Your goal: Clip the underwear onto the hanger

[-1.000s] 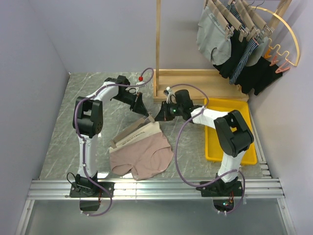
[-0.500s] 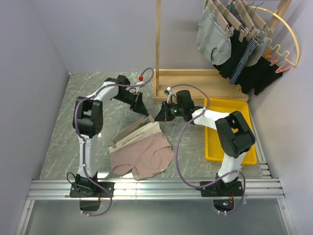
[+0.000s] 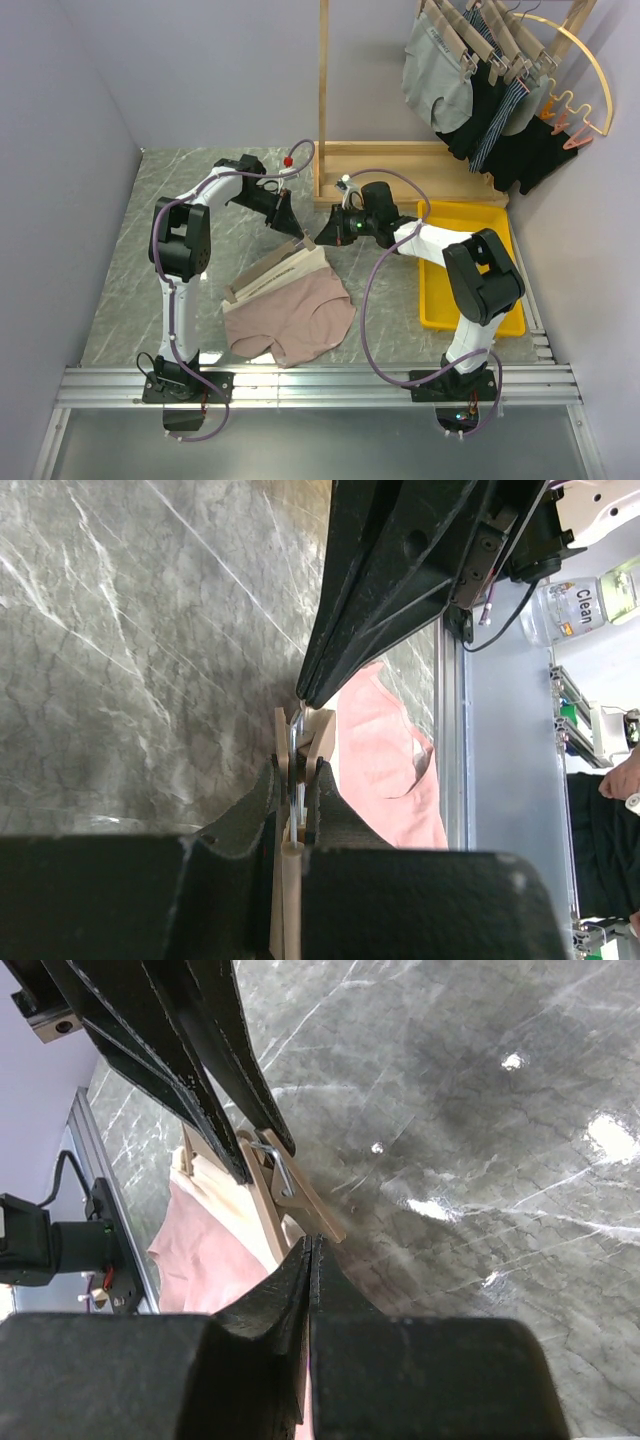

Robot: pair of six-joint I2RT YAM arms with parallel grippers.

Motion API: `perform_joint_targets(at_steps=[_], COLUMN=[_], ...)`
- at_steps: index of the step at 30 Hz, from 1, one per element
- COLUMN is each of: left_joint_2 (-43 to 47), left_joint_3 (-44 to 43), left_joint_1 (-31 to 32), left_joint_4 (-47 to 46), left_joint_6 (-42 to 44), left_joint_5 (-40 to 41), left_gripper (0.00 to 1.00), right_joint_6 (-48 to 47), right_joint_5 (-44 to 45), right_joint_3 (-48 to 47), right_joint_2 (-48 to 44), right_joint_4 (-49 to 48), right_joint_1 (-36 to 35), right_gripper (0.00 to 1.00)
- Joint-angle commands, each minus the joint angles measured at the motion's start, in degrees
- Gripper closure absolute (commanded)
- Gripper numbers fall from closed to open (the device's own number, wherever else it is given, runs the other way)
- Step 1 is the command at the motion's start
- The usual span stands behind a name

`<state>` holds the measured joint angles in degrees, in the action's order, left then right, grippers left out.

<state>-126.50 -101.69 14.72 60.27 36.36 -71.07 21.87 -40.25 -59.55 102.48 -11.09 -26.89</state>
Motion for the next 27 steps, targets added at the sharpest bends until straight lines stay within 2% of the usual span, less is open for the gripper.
perform_joint_targets(at_steps=[1, 19, 22, 27], left_joint_2=[-0.24, -0.94, -0.95, -0.68], left_joint_3=[-1.84, -2.55, -2.55, -2.02], left_joint_1=[0.31, 0.75, 0.66, 0.75], left_joint_4=[2.74, 3.27, 3.10, 2.22], left_joint_6=[3.36, 3.54, 3.37, 2.23], left_joint_5=[-0.83, -0.12, 0.05, 0.40], left_gripper=[1.00, 1.00, 0.96, 0.81], right_joint_6=[-0.16, 0.28, 0.46, 0.37], right_joint_5=[-0.53, -2.46, -2.73, -2.99], right_joint_3=[-1.62, -2.33, -2.59, -2.41], right_joint_2=[-3.34, -2.81, -2.72, -2.81], right_joint_4=[-3.32, -4.64, -4.82, -4.90], right_joint_1=[0.44, 0.00, -0.09, 0.00], right_gripper=[1.00, 1.00, 1.00, 1.00])
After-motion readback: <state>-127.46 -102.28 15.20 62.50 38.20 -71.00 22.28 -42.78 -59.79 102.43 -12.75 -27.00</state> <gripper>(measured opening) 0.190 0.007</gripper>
